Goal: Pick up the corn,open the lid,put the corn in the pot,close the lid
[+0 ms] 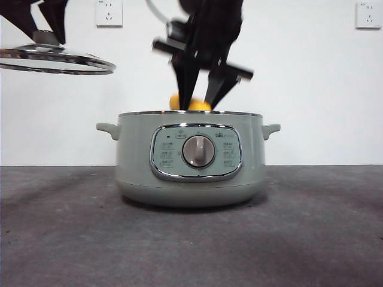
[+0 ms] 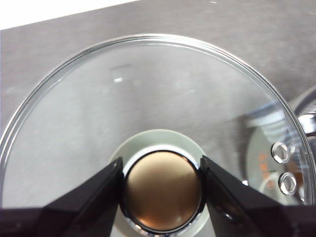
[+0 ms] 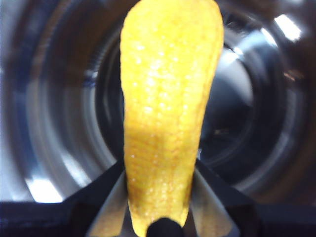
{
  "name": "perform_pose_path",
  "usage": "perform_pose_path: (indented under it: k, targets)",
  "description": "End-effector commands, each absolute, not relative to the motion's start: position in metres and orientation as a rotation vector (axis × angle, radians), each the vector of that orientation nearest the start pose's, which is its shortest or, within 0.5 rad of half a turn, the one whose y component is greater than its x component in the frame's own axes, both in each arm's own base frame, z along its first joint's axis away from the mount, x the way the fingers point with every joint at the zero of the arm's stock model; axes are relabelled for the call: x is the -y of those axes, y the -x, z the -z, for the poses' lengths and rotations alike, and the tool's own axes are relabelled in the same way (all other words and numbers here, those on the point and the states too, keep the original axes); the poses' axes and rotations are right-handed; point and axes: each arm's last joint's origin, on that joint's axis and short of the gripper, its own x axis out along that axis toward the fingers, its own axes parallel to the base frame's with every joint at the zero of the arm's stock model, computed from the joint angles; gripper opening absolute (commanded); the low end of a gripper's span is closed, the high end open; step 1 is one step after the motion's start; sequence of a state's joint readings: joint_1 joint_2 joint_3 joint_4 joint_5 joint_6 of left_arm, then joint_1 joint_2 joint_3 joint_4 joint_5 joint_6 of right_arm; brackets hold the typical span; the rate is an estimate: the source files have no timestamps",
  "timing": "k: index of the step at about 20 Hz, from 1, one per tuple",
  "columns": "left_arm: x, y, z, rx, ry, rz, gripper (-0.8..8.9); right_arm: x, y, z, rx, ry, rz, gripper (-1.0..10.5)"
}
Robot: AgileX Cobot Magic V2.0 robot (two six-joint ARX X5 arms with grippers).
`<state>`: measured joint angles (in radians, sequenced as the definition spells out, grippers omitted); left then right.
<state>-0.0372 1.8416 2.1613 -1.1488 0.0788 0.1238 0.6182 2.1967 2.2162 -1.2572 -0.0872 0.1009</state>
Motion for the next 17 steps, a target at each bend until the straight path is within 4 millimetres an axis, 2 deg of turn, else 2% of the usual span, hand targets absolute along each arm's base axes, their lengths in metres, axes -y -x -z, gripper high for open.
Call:
perform_pose_path:
  k: [1,6,13,15,17]
  targets:
    - [0.01,-0.362,-0.432,-0.778,-0.103,0.153,-0.09,-0.275,-0.374,-0.267,-1.269,0.289,-0.562,-0.2]
    - [0.007,-0.36,-0.432,-0.787,-0.088,0.17,-0.09,-0.286,-0.389,-0.232,-1.286,0.301,-0.559,-0.2]
    - [0.007,-0.36,-0.431,-0.795,-0.087,0.171,-0.09,-0.289,-0.394,-0.213,-1.316,0.317,-0.557,0.0]
    - [0.007,-0.36,-0.431,-0.796,-0.087,0.172,-0.09,-0.291,-0.394,-0.213,-1.312,0.298,-0.546,1.4]
    - [0.008,-0.36,-0.431,-0.795,-0.082,0.183,-0.09,-0.291,-0.393,-0.213,-1.322,0.287,-0.534,4.0]
